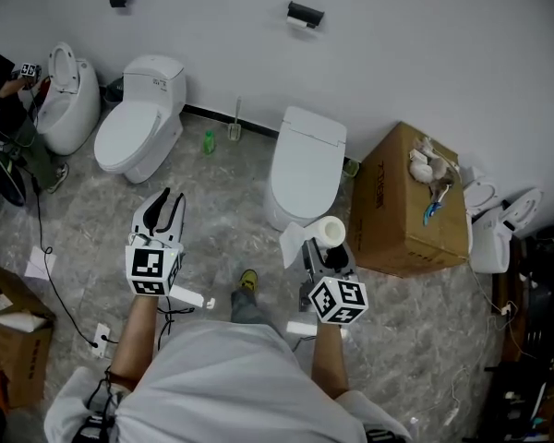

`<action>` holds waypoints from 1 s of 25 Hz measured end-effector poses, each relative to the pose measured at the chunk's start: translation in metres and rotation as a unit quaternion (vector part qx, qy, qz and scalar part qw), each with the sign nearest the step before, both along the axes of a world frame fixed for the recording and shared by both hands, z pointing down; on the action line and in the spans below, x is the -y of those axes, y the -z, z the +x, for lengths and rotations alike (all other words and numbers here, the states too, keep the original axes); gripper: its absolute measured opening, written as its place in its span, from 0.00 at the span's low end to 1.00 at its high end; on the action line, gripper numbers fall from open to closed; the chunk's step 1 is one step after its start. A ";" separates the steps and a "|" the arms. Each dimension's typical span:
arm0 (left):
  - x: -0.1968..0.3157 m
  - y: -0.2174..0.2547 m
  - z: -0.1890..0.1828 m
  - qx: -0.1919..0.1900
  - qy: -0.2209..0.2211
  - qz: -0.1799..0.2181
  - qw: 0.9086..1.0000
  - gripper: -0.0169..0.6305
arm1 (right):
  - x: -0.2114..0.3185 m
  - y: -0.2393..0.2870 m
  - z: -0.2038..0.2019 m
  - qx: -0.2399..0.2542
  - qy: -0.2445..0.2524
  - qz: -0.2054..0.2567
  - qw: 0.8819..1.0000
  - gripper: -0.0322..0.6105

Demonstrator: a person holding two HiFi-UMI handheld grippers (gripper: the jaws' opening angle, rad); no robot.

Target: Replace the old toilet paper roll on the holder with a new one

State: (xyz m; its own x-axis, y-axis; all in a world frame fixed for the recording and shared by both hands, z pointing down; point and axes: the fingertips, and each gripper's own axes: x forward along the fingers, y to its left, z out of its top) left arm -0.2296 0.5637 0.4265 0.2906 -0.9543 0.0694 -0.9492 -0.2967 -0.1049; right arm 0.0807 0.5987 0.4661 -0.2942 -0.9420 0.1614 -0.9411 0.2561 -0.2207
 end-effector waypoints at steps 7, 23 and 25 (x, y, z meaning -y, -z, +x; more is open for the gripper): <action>0.063 0.001 0.018 -0.001 -0.002 -0.007 1.000 0.20 | 0.063 0.000 0.017 0.002 -0.002 -0.004 1.000 0.50; 0.184 -0.007 0.052 0.007 0.015 -0.026 1.000 0.20 | 0.197 -0.003 0.059 0.013 0.006 -0.020 1.000 0.50; 0.198 -0.007 0.058 0.005 0.016 -0.027 0.999 0.20 | 0.212 -0.003 0.064 0.014 0.008 -0.019 1.000 0.50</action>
State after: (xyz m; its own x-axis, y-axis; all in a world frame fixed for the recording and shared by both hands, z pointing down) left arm -0.1719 0.3655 0.4334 0.2581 -0.9582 0.1232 -0.9576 -0.2707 -0.0991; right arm 0.1447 0.3870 0.4693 -0.3135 -0.9306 0.1890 -0.9304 0.2611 -0.2574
